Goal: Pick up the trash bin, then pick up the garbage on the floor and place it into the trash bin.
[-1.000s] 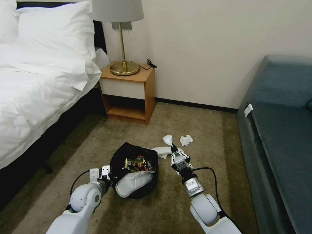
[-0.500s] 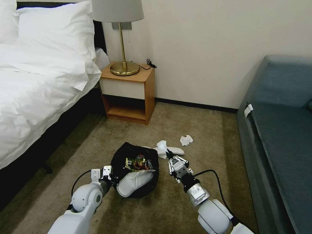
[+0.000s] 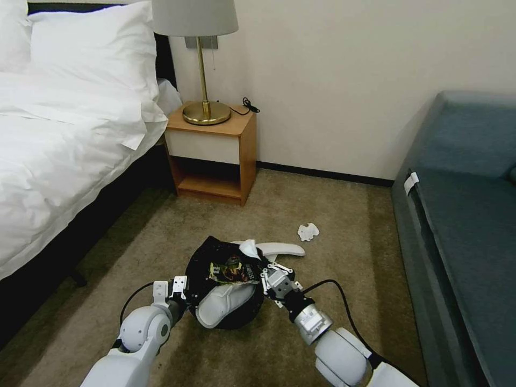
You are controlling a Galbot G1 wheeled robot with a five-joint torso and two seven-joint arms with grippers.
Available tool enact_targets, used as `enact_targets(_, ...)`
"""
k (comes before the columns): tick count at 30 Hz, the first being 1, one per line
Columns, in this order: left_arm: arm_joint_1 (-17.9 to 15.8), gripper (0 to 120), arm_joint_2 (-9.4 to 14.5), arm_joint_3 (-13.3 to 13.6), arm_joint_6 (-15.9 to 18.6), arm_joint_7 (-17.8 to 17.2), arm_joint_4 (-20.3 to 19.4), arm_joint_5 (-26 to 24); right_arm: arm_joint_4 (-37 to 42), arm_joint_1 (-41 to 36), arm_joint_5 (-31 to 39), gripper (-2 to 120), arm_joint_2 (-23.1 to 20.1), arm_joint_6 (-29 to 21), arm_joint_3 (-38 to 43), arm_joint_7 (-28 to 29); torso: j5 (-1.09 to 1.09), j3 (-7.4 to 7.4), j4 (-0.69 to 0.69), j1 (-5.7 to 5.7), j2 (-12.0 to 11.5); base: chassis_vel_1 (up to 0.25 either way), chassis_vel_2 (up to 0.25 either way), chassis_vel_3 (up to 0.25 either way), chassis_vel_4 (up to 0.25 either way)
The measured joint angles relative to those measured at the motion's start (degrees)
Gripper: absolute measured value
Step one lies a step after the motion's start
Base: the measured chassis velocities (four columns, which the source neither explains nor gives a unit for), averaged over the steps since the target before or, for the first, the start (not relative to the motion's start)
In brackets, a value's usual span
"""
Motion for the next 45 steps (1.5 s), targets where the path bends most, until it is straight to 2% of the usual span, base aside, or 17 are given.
enact_targets(14,-0.08,0,-0.39,0.24,0.07,-0.4,0.07,-0.1,0.88,4.22,0.63,0,4.12,-2.43,-4.99,0.52,0.01,0.0,-0.01,0.0,0.0,0.0,0.0,0.0,0.0)
enact_targets(26,-0.43,0,-1.01,0.29,0.11,-0.46,0.4,0.15,-2.79,6.42,0.8,0,9.35,-3.18,-9.12,1.7,-0.01,0.0,-0.02,0.0,0.0,0.0,0.0,0.0,0.0)
enact_targets(45,0.18,0,-0.86,-0.3,0.19,-0.44,-0.55,0.01,-8.38,4.17,-0.85,0,10.05,1.09,-7.34,2.71,0.01,0.0,-0.01,0.01,-0.01,0.0,0.0,0.0,0.0)
